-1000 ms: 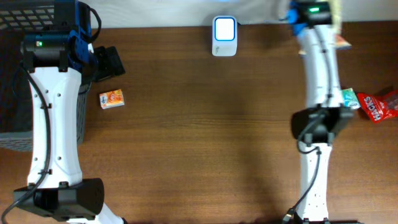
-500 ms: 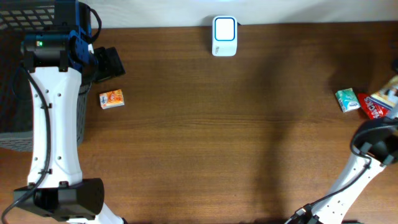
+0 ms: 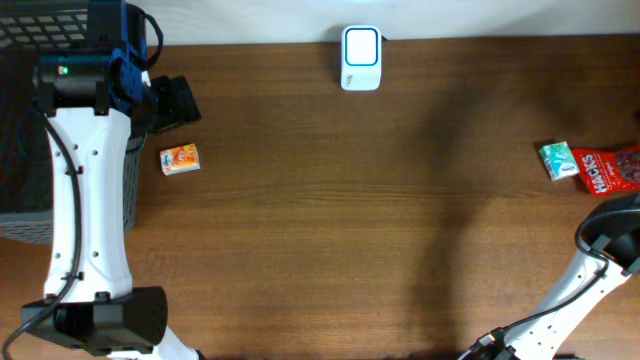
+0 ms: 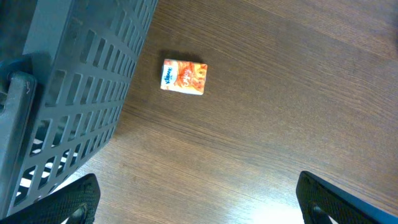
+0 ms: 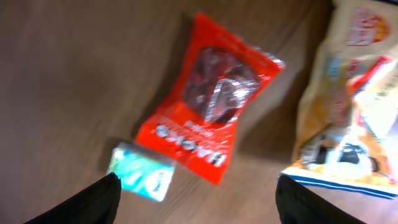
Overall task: Scan the item barcode
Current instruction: 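Carry the yellow bag right and drop it near the red bag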
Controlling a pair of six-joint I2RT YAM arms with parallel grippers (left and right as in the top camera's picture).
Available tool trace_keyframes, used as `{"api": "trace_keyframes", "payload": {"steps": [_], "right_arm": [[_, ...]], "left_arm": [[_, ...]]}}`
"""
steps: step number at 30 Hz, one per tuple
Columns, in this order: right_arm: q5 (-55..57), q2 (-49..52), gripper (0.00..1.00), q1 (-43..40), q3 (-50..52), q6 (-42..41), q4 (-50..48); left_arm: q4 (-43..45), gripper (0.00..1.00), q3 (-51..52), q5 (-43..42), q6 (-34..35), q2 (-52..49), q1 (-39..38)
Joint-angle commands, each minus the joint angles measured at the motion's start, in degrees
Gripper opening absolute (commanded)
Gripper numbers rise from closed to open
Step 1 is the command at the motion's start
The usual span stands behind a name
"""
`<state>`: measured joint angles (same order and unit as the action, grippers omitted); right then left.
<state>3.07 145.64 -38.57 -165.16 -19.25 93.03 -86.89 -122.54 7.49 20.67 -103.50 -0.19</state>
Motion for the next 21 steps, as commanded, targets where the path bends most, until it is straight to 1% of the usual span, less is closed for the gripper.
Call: {"api": "trace_keyframes", "payload": {"steps": [1,6,7,10,12,13,16,21], "right_arm": [[-2.54,-7.06,0.82,3.74,-2.05,0.79,0.00],[-6.95,-12.48,0.88,10.36,-2.27,0.94,1.46],[-8.96,-12.90,0.90,12.15,-2.27,1.44,2.08],[-19.04,-12.74,0.99,18.01,-1.95,7.04,4.20],[-26.40,-12.68,0.98,23.52,-0.15,13.14,4.31],[-28.35,-12.61,0.98,25.97,0.66,14.86,4.28],[-27.21,-12.44,0.99,34.67,4.24,16.04,4.28],[-19.37,-12.04,0.98,46.51,9.49,16.00,2.97]], "left_arm": [[-0.22,0.99,0.26,-0.22,0.55,0.02,0.24],[-0.24,0.99,0.26,-1.36,0.52,0.02,0.24],[-0.24,0.99,0.26,-2.43,0.52,0.02,0.24],[-0.26,0.99,0.26,-4.96,-0.15,0.02,0.24],[-0.26,0.99,0.26,-6.91,-2.14,0.00,0.24],[-0.39,0.99,0.26,-7.41,-3.02,0.00,0.20],[-1.14,0.99,0.28,-7.76,-3.67,-0.15,0.20],[-2.43,0.99,1.31,-7.76,-3.67,-0.68,0.20]]}}
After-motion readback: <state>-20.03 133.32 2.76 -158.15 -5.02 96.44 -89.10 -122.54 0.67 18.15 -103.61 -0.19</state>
